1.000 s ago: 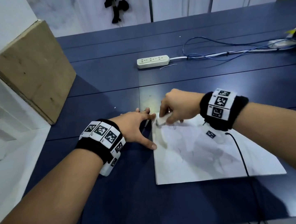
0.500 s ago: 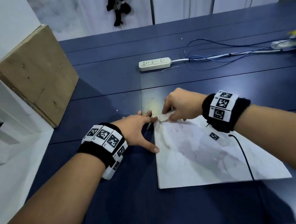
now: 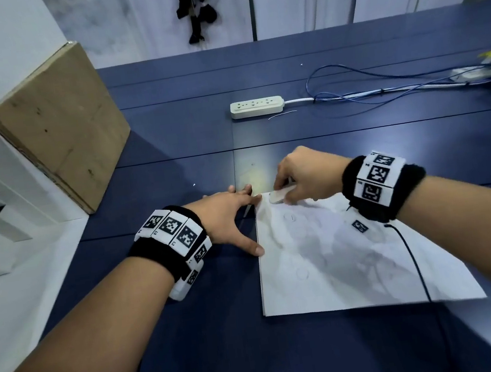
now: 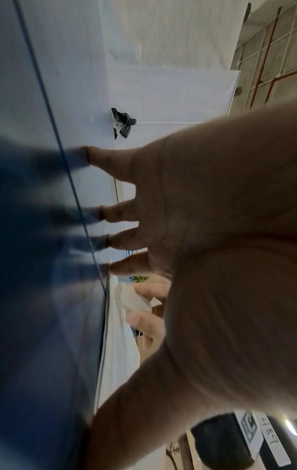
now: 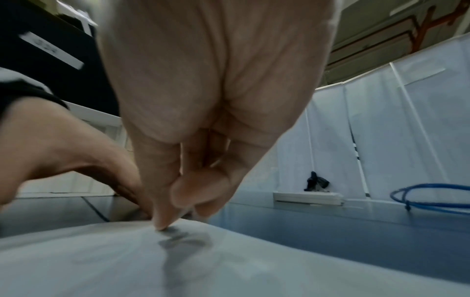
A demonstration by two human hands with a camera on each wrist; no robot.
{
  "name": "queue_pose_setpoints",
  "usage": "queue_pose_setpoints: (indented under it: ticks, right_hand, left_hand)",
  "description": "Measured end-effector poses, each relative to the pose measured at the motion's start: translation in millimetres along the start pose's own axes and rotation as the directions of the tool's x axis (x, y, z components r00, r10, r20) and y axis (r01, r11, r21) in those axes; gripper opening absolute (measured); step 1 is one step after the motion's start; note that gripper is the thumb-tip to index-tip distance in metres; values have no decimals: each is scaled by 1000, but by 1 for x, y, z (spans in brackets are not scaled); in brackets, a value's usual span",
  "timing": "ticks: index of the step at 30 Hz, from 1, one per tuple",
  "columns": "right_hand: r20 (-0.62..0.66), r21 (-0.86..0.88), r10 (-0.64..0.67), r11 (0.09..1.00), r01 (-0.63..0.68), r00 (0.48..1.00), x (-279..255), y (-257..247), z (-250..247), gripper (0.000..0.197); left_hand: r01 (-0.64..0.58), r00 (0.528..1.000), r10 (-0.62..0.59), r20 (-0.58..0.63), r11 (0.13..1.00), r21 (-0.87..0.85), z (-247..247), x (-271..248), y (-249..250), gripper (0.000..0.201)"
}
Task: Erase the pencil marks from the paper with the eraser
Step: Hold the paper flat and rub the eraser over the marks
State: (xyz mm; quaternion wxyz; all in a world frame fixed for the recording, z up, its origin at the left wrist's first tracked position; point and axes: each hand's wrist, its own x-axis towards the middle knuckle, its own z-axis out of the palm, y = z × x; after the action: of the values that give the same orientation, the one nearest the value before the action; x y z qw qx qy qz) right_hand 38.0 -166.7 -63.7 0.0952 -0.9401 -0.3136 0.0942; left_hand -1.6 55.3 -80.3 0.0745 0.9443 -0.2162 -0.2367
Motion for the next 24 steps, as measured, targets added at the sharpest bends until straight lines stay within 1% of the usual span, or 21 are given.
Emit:
queue_pose_setpoints:
  ticks: [1,2,4,5,6,7,9,11,13,14,15,17,18,19,20,22,24]
  right_hand:
    - [28,8,-28,1000,28,999,-7,-2,2,28]
    - [84,46,-62,997,59,995,-16,-6,4,29]
    - [236,144,-131,985,99,963,-32,-15,7,30]
    - [287,155,-153,982,112,946,-34,-17,7,30]
    - [298,138,-158,983,121,942,-32,-18,6,30]
    - [269,115,-140,987,112,953,-26,-18,5,31]
    - [158,67,-54,997,44,986,-10,-14,1,31]
    - [61,24,17,1000,-18,998,1,-10,-3,29]
    - [19,4,14,1000,-14,1000,2,-9,-2,28]
    - [33,-4,-22,1000,22,999,-4,-12,-2,29]
    - [80,-3,-70,998,70,994,-11,-16,0,30]
    - [222,24,-165,986,164,961,-27,-26,4,32]
    - [273,34,-184,983,182,944,-31,-29,5,33]
    - [278,30,-185,982,184,942,-31,-30,4,33]
    - [244,11,-161,987,163,956,-26,-28,3,33]
    - [134,-26,-62,997,66,989,-9,-18,-1,33]
    - [39,-9,33,999,-33,999,4,-8,-5,29]
  left_hand:
    - [1,1000,-1,0,1000,1,0,0,0,123]
    - [3,1000,-3,0,1000,-2,1,1,-1,123]
    - [7,1000,-7,4,1000,-13,1,1,-2,123]
    - [8,1000,-8,6,1000,-13,1,1,-2,123]
    - [8,1000,-8,6,1000,-9,1,0,-1,123]
    - [6,1000,-6,5,1000,0,0,0,-1,123]
    - [2,1000,-2,5,1000,14,0,1,0,122]
    - [5,1000,-5,6,1000,18,0,0,0,123]
    - [8,1000,-9,4,1000,19,0,0,0,124]
    - [8,1000,-8,4,1000,16,1,1,-1,124]
    - [8,1000,-8,4,1000,13,1,1,-1,124]
    - [7,1000,-7,5,1000,11,1,2,-2,124]
    - [9,1000,-9,6,1000,11,1,2,-2,124]
    - [8,1000,-8,6,1000,13,1,2,-2,124]
    - [7,1000,-7,6,1000,15,1,2,-1,124]
    - [7,1000,-7,3,1000,16,1,2,-1,124]
    - [12,1000,-12,4,1000,12,1,0,-1,124]
